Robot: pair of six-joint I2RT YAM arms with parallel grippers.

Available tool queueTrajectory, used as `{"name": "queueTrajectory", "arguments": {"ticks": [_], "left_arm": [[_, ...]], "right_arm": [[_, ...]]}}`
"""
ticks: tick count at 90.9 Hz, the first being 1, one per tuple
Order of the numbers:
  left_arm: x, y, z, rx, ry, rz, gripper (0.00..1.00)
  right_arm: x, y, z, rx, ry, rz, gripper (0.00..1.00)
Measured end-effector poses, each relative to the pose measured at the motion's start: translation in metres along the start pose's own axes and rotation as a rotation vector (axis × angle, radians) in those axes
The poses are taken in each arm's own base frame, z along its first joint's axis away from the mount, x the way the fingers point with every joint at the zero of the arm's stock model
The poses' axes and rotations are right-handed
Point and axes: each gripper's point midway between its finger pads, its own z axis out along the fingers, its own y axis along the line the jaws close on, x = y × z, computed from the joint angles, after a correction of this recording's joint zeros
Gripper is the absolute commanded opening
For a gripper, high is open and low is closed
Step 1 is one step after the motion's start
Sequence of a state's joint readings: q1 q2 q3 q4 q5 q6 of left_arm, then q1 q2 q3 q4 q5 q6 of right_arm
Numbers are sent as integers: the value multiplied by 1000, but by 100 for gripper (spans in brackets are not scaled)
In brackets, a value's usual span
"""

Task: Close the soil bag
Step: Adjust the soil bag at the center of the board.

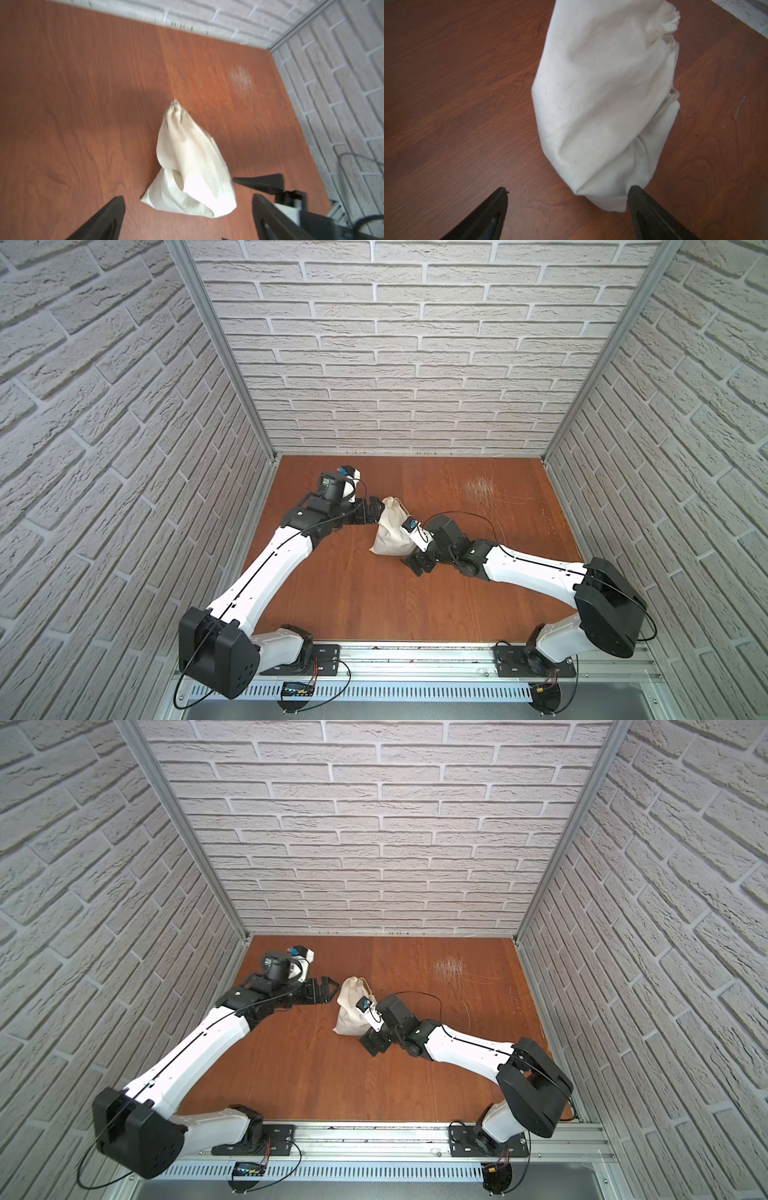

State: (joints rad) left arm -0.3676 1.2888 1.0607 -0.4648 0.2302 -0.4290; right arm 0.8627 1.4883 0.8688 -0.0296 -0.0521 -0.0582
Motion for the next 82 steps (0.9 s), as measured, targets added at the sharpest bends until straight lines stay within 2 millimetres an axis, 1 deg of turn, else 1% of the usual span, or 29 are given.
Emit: {"name": "queueTrajectory", "arguments": {"ticks": [3,8,14,20,35,43,51,60,66,82], "left_arm": [[10,4,12,-14,40,-9,98],[19,8,28,-32,80,-25,98],[21,13,40,-48,97,-40,98],[19,15,47,-57,106,-51,98],[5,5,51,-24,68,-60,98],[-1,-3,54,3,59,-60,98],[-4,-8,61,23,64,-65,98],[-2,-11,70,30,91,-71,98],[1,-9,75,23,110,-77,98],[16,-5,76,-2,175,-90,98]], "right_arm": [[1,0,-3,2,-4,1,94],[1,-1,-8,6,-12,3,94],[2,-1,-17,11,-23,3,94],[4,-2,-28,20,-37,4,94],[6,-5,-50,33,-76,13,95],[11,-5,-51,34,-74,17,94],[17,-5,-50,34,-58,24,95],[20,-6,-49,37,-49,32,95],[20,-8,-50,39,-49,37,95],[20,-13,-51,49,-52,47,95]]}}
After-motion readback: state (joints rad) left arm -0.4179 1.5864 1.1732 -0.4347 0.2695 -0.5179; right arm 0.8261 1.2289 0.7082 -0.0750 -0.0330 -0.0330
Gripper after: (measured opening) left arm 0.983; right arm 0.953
